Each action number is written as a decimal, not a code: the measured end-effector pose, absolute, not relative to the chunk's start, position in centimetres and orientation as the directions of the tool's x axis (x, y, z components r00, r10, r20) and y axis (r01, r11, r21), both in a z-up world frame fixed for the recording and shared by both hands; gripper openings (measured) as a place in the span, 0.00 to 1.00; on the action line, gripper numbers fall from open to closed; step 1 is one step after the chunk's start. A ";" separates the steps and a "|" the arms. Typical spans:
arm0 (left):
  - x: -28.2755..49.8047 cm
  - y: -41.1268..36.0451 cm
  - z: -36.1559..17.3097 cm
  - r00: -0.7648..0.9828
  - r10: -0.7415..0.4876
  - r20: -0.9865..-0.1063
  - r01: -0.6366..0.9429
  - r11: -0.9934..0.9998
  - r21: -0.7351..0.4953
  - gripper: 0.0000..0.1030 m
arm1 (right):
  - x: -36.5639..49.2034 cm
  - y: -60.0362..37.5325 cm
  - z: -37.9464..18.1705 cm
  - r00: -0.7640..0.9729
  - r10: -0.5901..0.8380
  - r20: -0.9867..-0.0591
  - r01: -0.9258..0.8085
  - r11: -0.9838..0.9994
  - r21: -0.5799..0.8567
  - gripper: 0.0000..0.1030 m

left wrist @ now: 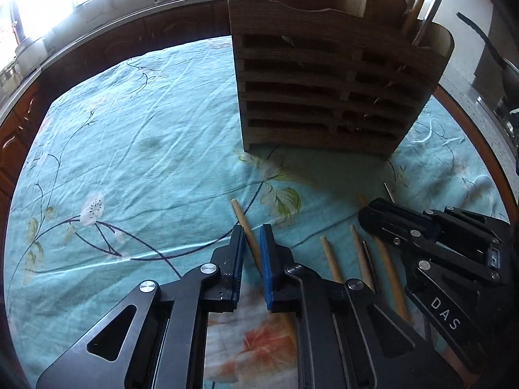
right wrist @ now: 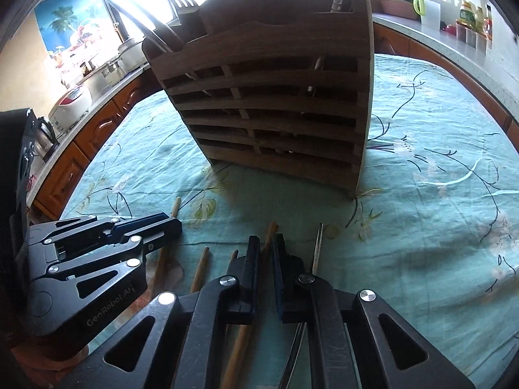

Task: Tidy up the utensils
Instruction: 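Grasp a wooden chopstick with the right gripper while the left grasps another, then lift both wooden chopsticks and carry them above the wooden holder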

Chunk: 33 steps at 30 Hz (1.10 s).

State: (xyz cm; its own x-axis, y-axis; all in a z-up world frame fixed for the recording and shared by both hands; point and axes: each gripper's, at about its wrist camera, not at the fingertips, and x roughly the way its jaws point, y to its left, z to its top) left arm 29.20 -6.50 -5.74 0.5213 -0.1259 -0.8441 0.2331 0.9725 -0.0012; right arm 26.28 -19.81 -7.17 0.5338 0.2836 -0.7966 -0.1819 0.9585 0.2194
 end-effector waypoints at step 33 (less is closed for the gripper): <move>18.3 2.2 10.2 0.748 -0.373 -0.548 0.264 0.926 -0.271 0.04 | 17.1 -23.6 8.4 0.776 0.400 -0.487 -0.243 0.903 0.354 0.05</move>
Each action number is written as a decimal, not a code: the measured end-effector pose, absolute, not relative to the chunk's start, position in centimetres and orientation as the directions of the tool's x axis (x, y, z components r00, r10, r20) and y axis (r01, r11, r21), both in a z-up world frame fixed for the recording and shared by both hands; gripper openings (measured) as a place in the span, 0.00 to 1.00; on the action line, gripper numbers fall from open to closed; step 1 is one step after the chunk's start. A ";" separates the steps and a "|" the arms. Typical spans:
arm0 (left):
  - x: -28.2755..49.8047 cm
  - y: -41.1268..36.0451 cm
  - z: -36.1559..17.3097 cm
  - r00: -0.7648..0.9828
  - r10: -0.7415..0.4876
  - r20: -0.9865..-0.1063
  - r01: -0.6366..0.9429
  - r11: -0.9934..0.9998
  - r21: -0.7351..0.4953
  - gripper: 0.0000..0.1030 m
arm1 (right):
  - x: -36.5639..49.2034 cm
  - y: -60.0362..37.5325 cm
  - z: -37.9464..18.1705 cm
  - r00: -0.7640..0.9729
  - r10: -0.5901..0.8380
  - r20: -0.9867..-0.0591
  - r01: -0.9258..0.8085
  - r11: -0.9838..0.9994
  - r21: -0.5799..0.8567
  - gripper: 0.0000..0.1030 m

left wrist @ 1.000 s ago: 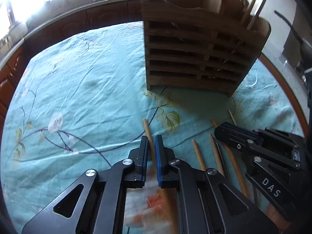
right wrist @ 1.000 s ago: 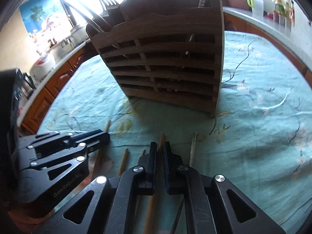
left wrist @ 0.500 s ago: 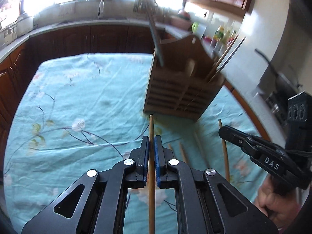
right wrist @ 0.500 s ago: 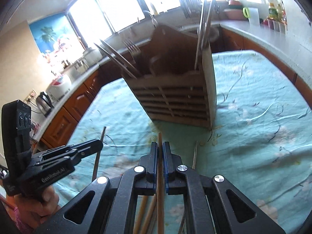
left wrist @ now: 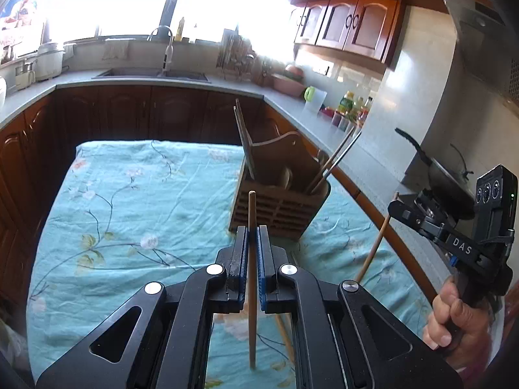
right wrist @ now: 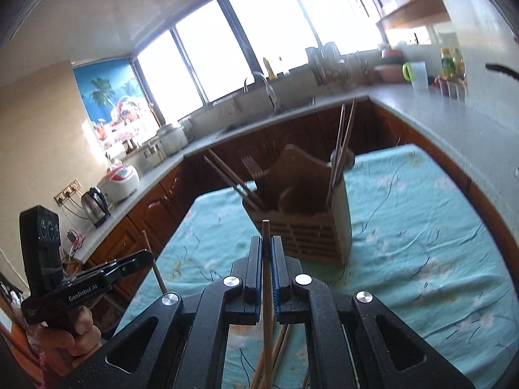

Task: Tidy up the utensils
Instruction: 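Lift both wooden chopsticks and carry them above the wooden holder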

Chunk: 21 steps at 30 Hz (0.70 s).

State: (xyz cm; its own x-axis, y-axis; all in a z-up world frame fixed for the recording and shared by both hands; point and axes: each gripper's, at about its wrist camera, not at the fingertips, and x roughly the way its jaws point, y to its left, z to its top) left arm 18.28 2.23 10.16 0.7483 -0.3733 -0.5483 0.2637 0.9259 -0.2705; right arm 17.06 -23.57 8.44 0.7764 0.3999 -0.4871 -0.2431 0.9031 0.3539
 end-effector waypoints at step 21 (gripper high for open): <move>18.4 1.8 13.3 0.799 -0.371 -0.472 0.279 0.926 -0.255 0.04 | 17.2 -25.0 12.0 0.834 0.380 -0.400 -0.247 0.905 0.345 0.05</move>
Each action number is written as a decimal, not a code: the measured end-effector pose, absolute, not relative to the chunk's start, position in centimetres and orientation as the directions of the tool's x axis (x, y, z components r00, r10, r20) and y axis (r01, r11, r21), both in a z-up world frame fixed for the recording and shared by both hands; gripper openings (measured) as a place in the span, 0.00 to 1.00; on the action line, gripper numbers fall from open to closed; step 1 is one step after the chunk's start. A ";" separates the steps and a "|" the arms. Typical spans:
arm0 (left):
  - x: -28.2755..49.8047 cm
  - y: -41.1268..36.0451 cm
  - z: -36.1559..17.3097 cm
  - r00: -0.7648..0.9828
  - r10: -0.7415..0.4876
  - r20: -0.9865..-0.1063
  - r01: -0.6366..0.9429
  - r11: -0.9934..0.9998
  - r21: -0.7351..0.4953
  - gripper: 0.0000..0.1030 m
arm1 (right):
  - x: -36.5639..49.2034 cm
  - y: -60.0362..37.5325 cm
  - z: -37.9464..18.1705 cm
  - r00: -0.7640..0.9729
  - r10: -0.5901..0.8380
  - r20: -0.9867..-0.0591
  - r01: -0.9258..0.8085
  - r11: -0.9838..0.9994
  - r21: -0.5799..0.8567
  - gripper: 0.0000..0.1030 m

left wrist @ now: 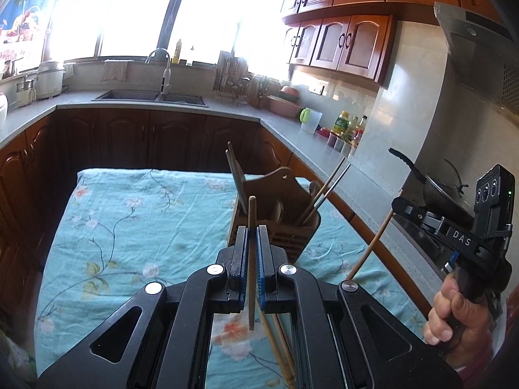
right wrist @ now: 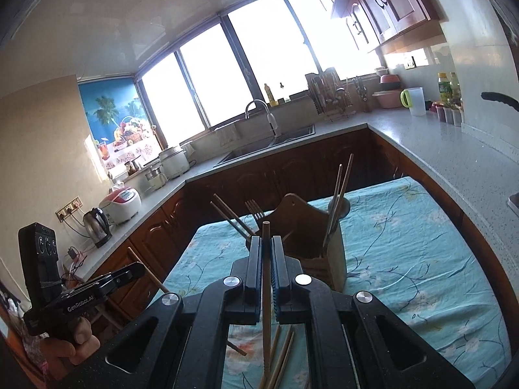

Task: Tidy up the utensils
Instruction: 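Lift both wooden chopsticks and carry them above the wooden holder, then lower both wooden chopsticks into the holder with both grippers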

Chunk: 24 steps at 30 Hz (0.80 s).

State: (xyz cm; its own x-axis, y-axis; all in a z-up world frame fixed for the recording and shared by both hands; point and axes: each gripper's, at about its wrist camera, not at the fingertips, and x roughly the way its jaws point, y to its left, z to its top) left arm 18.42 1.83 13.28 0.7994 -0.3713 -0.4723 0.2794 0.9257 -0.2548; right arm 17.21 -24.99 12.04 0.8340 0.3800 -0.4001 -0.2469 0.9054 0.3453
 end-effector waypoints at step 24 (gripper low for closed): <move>27.9 -1.0 21.5 0.880 -0.362 -0.306 0.291 0.922 -0.255 0.04 | 25.2 -27.3 18.9 0.951 0.216 -0.223 -0.146 0.945 0.291 0.05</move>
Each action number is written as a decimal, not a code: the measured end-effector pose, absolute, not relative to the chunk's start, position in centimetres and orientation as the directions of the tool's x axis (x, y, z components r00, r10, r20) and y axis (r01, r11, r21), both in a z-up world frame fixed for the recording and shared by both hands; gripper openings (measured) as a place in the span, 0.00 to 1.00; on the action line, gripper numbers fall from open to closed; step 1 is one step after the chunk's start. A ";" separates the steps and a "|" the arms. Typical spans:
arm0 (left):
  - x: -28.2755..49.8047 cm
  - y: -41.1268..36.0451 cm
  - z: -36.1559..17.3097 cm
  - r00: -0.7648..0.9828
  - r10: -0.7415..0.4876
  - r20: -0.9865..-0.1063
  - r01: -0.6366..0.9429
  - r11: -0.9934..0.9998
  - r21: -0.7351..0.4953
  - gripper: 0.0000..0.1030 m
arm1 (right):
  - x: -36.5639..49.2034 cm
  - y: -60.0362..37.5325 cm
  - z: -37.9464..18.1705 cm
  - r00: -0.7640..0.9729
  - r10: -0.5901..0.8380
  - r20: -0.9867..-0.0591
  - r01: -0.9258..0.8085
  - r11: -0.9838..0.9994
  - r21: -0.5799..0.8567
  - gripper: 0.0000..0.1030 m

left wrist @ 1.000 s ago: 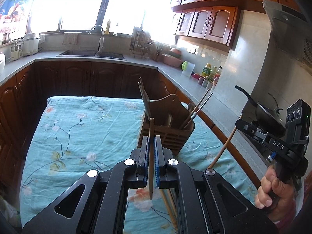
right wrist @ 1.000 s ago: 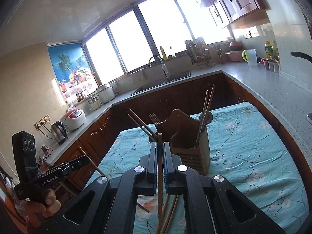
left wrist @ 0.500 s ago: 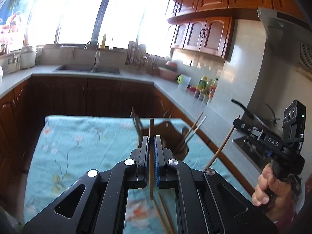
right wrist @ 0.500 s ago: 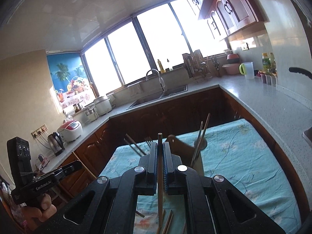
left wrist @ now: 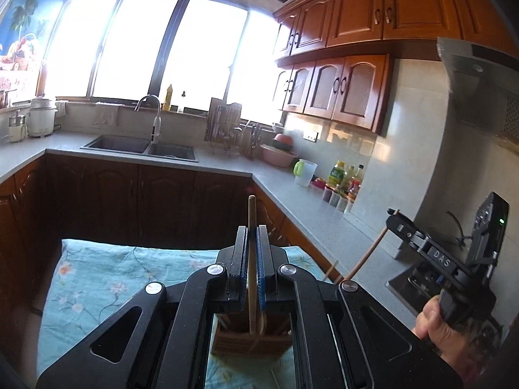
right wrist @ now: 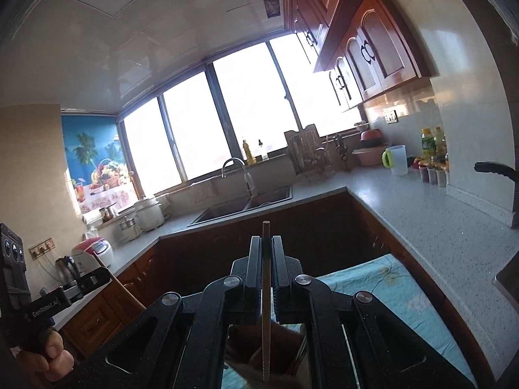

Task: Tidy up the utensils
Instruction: 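Lower both wooden chopsticks into the holder with both grippers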

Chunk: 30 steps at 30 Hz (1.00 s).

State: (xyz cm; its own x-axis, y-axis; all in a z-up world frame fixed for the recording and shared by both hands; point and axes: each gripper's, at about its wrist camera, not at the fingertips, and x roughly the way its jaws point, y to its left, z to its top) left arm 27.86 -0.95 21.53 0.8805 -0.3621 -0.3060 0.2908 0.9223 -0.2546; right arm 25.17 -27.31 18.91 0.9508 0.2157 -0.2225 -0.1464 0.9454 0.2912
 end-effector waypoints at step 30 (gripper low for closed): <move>32.1 -2.7 11.0 0.829 -0.286 -0.480 0.193 0.953 -0.235 0.04 | 25.8 -28.0 11.1 0.955 0.132 -0.266 -0.050 0.954 0.294 0.05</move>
State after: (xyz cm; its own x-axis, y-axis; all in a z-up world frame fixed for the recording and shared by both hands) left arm 32.09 -2.68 11.00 0.8293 -0.2862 -0.4800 0.1926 0.9526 -0.2354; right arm 25.78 -27.98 11.05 0.9548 0.1319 -0.2664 -0.0498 0.9544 0.2943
